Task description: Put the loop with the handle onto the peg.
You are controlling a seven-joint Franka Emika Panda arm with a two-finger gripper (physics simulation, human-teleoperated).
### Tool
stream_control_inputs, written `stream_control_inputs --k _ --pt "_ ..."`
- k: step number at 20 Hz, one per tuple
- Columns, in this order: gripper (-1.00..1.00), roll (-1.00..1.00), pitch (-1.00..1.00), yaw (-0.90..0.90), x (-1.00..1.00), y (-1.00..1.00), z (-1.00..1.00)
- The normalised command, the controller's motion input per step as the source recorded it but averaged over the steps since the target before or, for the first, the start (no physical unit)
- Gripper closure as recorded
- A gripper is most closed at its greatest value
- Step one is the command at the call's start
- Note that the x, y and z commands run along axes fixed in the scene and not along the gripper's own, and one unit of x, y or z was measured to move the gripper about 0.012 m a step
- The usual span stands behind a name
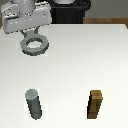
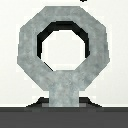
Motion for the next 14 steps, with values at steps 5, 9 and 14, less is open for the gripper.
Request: stream_control_inputs --k 5,9,14 --pt "1.00 0.00 0.00 0.00 1.00 0.00 0.00" --pt "1.00 0.00 0.00 0.00 1.00 0.00 0.04" --pt "1.00 0.00 0.00 0.00 0.00 0.00 0.80"
